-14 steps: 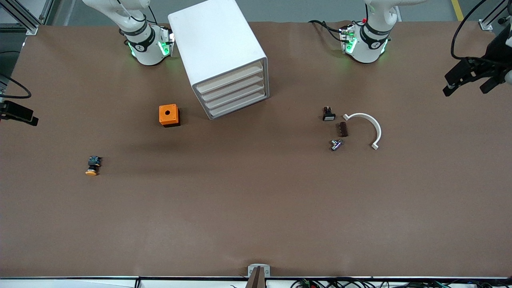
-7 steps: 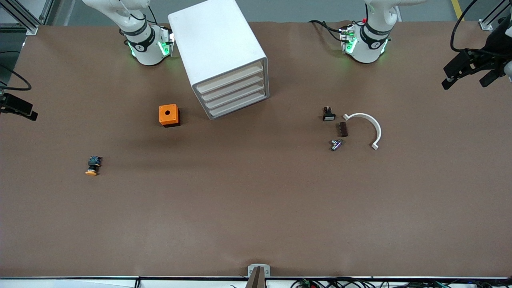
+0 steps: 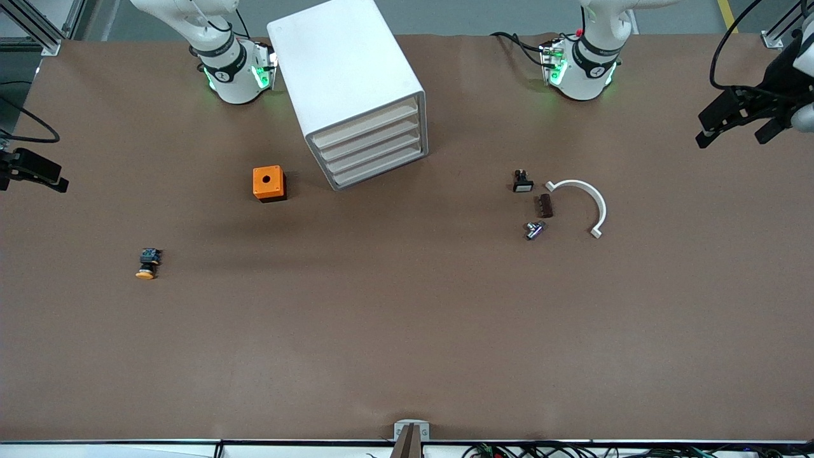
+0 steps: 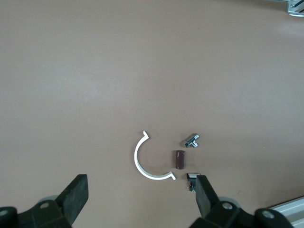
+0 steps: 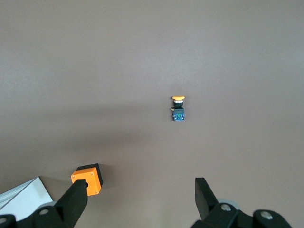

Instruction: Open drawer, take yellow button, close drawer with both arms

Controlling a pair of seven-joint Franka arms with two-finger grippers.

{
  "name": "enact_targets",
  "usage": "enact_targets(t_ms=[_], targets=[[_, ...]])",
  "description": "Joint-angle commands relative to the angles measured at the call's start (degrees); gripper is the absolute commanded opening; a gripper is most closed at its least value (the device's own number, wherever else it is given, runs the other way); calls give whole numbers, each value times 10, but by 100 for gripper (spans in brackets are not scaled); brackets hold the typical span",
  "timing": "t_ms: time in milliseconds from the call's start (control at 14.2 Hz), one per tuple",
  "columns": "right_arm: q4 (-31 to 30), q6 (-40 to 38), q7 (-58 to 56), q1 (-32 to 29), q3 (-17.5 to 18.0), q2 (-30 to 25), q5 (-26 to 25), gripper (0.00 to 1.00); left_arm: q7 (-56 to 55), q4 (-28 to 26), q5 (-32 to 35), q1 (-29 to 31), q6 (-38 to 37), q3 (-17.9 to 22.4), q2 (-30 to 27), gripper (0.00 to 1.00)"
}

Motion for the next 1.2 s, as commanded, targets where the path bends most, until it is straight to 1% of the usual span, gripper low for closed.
enact_targets(t_ms=[0, 352, 423, 634, 1127], targets=[[-13, 5, 0, 1, -1, -13, 0, 100, -14, 23, -3, -3, -3, -4, 17, 100], [-6, 4, 0, 0, -1, -13, -2, 100, -45, 24, -2, -45, 2, 4, 21, 100], [-6, 4, 0, 0, -1, -13, -2, 100, -48, 24, -2, -47, 2, 7, 24, 100], [-6, 4, 0, -1, -1, -12, -3, 100, -44, 49, -1, -48, 2, 9, 44, 100], [-5, 5, 0, -1, -2, -12, -3, 100, -45, 49, 0, -47, 2, 9, 44, 100]])
